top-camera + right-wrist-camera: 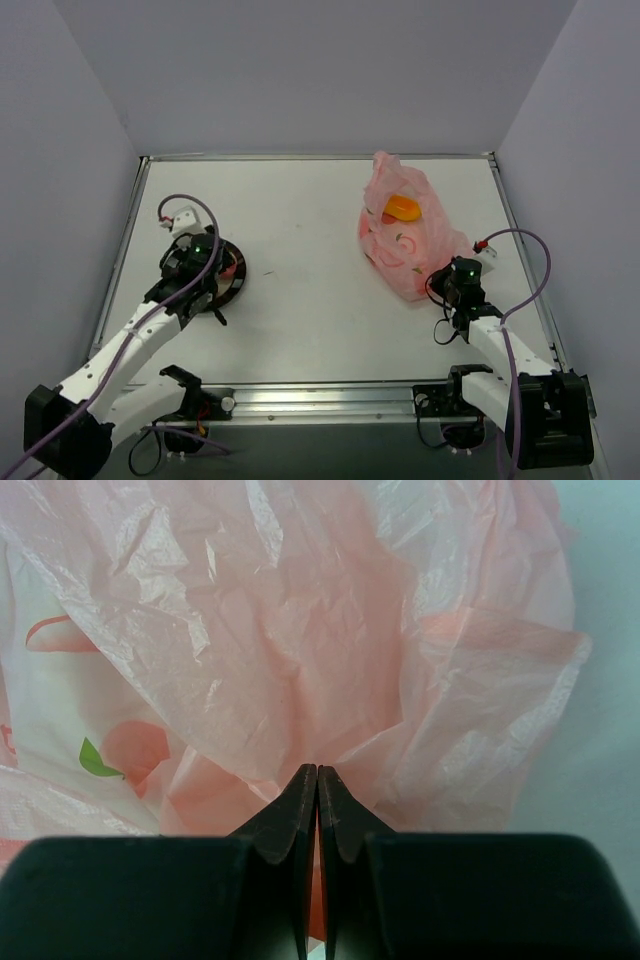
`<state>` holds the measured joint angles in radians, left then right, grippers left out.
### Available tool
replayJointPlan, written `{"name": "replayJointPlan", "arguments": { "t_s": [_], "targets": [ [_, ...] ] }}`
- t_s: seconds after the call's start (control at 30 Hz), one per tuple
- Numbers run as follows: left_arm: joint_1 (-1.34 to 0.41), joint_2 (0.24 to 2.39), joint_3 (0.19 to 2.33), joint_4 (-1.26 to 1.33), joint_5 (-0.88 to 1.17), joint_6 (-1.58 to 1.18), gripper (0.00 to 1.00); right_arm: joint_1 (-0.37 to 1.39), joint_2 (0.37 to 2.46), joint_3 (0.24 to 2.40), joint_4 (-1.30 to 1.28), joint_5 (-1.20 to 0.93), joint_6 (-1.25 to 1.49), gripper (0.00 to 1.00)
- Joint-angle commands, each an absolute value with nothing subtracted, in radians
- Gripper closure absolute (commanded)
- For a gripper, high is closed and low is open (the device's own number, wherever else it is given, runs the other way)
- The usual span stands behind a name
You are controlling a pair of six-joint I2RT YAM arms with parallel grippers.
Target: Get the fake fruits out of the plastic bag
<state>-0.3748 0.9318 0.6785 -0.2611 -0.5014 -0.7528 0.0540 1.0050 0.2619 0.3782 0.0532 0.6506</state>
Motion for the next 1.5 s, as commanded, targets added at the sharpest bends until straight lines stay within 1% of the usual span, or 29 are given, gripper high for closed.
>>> {"name": "replayJointPlan", "arguments": {
  "t_s": [0.0, 0.1, 0.2, 0.23, 0.27, 0.3, 0.33, 0.37, 0.4, 0.43, 0.47, 0.5, 0.53, 0.6, 0.63, 0.7, 0.73, 0.8, 0.83, 0.93, 0.97, 1.0, 1.03, 1.1, 1.13, 1.2, 1.27, 1.4, 1.47],
  "targets": [
    [-0.574, 0.997, 0.849, -0.120, -0.413, -0.628, 0.57, 0.061, 0.994, 0.288, 0.390, 0.089, 0.641, 1.00],
    [-0.754, 1.173, 1.024, -0.051, -0.342, -0.549, 0.59, 0.061, 0.988, 0.287, 0.388, 0.089, 0.643, 1.00],
    [-0.843, 1.365, 1.205, 0.029, -0.197, -0.493, 0.61, 0.061, 0.980, 0.285, 0.387, 0.091, 0.644, 1.00],
    [-0.863, 1.409, 1.250, 0.037, -0.183, -0.480, 0.64, 0.061, 0.973, 0.282, 0.387, 0.092, 0.644, 1.00],
    [-0.880, 1.502, 1.297, 0.038, -0.169, -0.470, 0.64, 0.061, 0.970, 0.281, 0.387, 0.091, 0.644, 1.00],
    [-0.896, 1.553, 1.406, 0.025, -0.122, -0.445, 0.64, 0.061, 0.968, 0.281, 0.387, 0.089, 0.644, 1.00],
    [-0.917, 1.656, 1.467, 0.012, -0.092, -0.430, 0.65, 0.061, 0.966, 0.279, 0.387, 0.087, 0.644, 1.00],
    [-0.928, 1.708, 1.532, 0.002, -0.059, -0.411, 0.66, 0.061, 0.966, 0.281, 0.387, 0.087, 0.646, 1.00],
    [-0.936, 1.768, 1.684, -0.088, -0.017, -0.358, 0.67, 0.061, 0.966, 0.279, 0.387, 0.084, 0.644, 1.00],
    [-0.946, 1.829, 1.777, -0.142, 0.067, -0.332, 0.67, 0.061, 0.963, 0.279, 0.387, 0.084, 0.646, 1.00],
    [-0.953, 1.953, 1.866, -0.196, 0.080, -0.310, 0.71, 0.060, 0.960, 0.279, 0.388, 0.083, 0.646, 1.00],
    [-0.957, 2.012, 1.946, -0.265, 0.081, -0.266, 0.73, 0.060, 0.956, 0.278, 0.387, 0.083, 0.646, 1.00],
    [-0.959, 2.114, 2.082, -0.288, 0.116, -0.238, 0.75, 0.060, 0.953, 0.276, 0.384, 0.081, 0.647, 1.00],
    [-0.959, 2.216, 2.220, -0.365, 0.104, -0.189, 0.78, 0.058, 0.940, 0.275, 0.379, 0.074, 0.647, 1.00],
    [-0.957, 2.321, 2.378, -0.394, 0.091, -0.167, 0.79, 0.058, 0.936, 0.275, 0.373, 0.071, 0.647, 1.00],
    [-0.954, 2.432, 2.552, -0.493, 0.051, -0.115, 0.80, 0.060, 0.917, 0.275, 0.362, 0.075, 0.644, 1.00],
    [-0.953, 2.532, 2.712, -0.520, 0.031, -0.098, 0.81, 0.061, 0.911, 0.272, 0.357, 0.075, 0.644, 1.00],
    [-0.945, 2.598, 2.798, -0.519, -0.001, -0.052, 0.84, 0.061, 0.899, 0.270, 0.353, 0.074, 0.646, 1.00],
    [-0.942, 2.612, 2.799, -0.497, -0.023, -0.037, 0.85, 0.063, 0.896, 0.268, 0.350, 0.069, 0.646, 1.00],
    [-0.928, 2.594, 2.657, -0.321, -0.028, 0.035, 0.86, 0.064, 0.894, 0.264, 0.345, 0.037, 0.653, 1.00],
    [-0.927, 2.586, 2.611, -0.278, -0.034, 0.050, 0.85, 0.066, 0.893, 0.264, 0.338, 0.032, 0.653, 1.00],
    [-0.920, 2.595, 2.617, -0.241, -0.052, 0.075, 0.82, 0.064, 0.881, 0.264, 0.331, 0.026, 0.652, 1.00],
    [-0.914, 2.632, 2.638, -0.236, -0.063, 0.084, 0.71, 0.066, 0.871, 0.262, 0.315, 0.018, 0.652, 1.00],
    [-0.904, 2.678, 2.730, -0.239, -0.069, 0.104, 0.58, 0.064, 0.845, 0.261, 0.289, -0.029, 0.655, 1.00],
    [-0.894, 2.713, 2.753, -0.235, -0.064, 0.104, 0.48, 0.066, 0.832, 0.256, 0.263, -0.044, 0.661, 1.00],
    [-0.885, 2.735, 2.770, -0.203, -0.043, 0.100, 0.40, 0.066, 0.778, 0.227, 0.236, -0.069, 0.676, 1.00],
    [-0.876, 2.743, 2.761, -0.184, -0.015, 0.100, 0.33, 0.069, 0.735, 0.213, 0.190, -0.113, 0.718, 1.00],
    [-0.864, 2.743, 2.730, -0.163, 0.000, 0.121, 0.29, 0.078, 0.573, 0.238, 0.054, -0.147, 0.753, 1.00],
    [-0.853, 2.744, 2.730, -0.164, 0.066, 0.127, 0.28, 0.084, 0.526, 0.253, -0.042, -0.137, 0.756, 1.00]
  ]
}}
